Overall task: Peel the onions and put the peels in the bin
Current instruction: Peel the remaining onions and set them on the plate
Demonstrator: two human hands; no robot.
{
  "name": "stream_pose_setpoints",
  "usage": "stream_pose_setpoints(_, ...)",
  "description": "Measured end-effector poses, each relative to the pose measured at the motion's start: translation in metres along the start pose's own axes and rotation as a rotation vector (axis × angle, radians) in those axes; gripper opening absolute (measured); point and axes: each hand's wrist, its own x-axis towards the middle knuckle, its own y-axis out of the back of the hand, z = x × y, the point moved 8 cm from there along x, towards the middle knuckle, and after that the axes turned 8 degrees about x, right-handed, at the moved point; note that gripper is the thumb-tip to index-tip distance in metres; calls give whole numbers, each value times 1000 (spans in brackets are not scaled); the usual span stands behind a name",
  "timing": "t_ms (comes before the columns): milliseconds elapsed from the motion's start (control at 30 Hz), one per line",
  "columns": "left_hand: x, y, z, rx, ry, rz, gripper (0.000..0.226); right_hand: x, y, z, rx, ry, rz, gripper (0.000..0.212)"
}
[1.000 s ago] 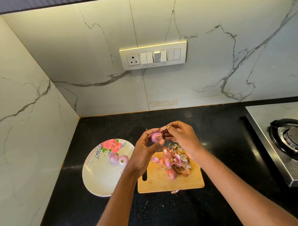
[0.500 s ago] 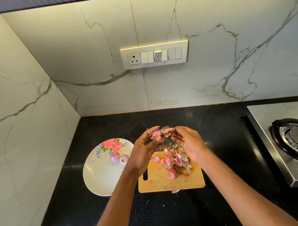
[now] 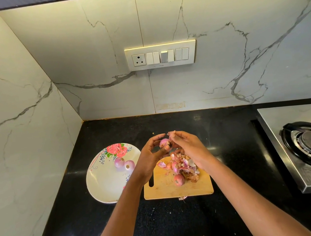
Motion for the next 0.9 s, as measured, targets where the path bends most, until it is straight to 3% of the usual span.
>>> stream_pose_setpoints(200,1,-2,2,-55,-9,-7,34,0,9,-3,-46,82,69,13)
stream_pose_setpoints(367,0,-4,-1,-83,-30,67,31,9,9,1,-413,135,126,12)
stream_pose_setpoints(567,1,27,-11,-243,31,294,32,2,13,11,-603,108,88,10)
stream_pose_setpoints(700,2,33,-7,-287,60,230,36,-1,26,21,-670,98,104,14)
stream_pose_setpoints(900,0,14,-12,-248,91,92,43,-1,-5,24,-852,119,-53,35)
